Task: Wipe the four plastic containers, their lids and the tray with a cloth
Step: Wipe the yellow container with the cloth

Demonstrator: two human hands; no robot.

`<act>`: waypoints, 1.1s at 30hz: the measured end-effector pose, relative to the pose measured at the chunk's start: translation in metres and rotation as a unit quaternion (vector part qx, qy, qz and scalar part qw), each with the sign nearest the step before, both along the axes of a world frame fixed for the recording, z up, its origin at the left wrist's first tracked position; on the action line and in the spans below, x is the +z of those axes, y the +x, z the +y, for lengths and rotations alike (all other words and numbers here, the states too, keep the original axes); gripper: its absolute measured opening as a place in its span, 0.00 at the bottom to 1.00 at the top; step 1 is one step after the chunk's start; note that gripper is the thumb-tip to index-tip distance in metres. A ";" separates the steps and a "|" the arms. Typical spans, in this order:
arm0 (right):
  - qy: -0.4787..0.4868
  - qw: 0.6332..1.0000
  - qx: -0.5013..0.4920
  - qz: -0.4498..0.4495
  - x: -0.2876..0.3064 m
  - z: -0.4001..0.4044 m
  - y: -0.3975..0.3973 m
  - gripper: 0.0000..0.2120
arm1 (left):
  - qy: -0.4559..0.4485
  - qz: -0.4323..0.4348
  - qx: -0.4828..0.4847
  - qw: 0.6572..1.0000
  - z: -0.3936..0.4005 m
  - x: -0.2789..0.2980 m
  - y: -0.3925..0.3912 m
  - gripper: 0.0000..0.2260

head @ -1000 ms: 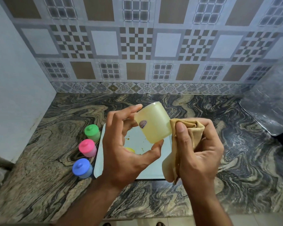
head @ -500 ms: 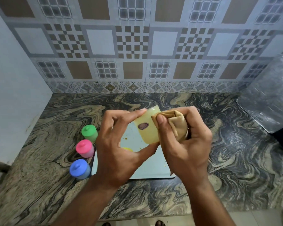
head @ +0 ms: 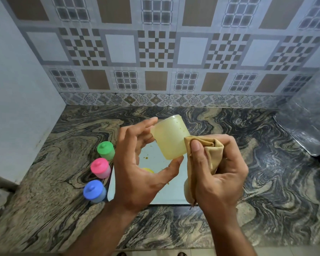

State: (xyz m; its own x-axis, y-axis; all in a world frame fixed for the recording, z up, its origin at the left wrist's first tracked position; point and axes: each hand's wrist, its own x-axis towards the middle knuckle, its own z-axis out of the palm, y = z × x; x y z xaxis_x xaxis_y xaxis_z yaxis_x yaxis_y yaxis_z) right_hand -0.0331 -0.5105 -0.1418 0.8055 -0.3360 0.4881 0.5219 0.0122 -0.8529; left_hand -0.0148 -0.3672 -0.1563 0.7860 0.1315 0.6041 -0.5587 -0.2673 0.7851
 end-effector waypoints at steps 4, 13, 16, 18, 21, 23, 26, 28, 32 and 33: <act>-0.061 0.998 -0.021 -0.017 -0.004 -0.006 0.002 0.04 | 0.029 0.003 0.006 1.000 0.005 0.001 0.003 0.31; -0.080 0.996 -0.023 0.006 0.013 -0.012 0.019 0.05 | 0.063 -0.028 -0.001 0.998 0.002 0.000 -0.002 0.31; -0.034 0.998 -0.018 0.056 0.014 -0.015 0.029 0.06 | 0.015 -0.020 -0.017 1.000 0.001 -0.004 0.000 0.33; -0.006 0.998 -0.012 0.064 0.011 -0.019 0.030 0.06 | -0.046 0.001 -0.034 0.998 0.000 -0.005 -0.001 0.32; 0.016 0.999 0.020 0.042 0.007 -0.014 0.017 0.06 | -0.114 0.035 -0.024 0.993 0.000 -0.004 0.000 0.31; 0.034 0.998 0.037 0.027 0.005 -0.007 0.008 0.05 | -0.130 0.049 -0.030 0.990 0.001 -0.004 0.001 0.31; 0.041 0.998 0.035 0.009 0.005 0.001 0.003 0.04 | -0.120 0.058 -0.043 0.990 0.003 -0.004 0.002 0.33; 0.028 0.999 0.035 0.003 0.006 0.003 0.003 0.03 | -0.100 0.056 -0.054 0.992 0.005 -0.003 0.003 0.36; -0.022 1.000 0.009 0.001 0.002 0.001 0.005 0.03 | -0.058 0.040 -0.040 0.997 0.010 0.000 0.010 0.34; -0.037 0.999 0.002 -0.003 0.001 -0.001 0.006 0.03 | -0.033 0.031 -0.020 0.999 0.012 0.000 0.011 0.34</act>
State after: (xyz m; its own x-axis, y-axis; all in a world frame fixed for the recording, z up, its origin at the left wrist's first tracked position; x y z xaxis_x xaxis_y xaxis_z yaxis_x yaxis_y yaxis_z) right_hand -0.0275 -0.5113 -0.1406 0.8035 -0.2962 0.5165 0.5272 -0.0491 -0.8483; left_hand -0.0037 -0.3554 -0.1560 0.8265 0.1375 0.5459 -0.5182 -0.1929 0.8332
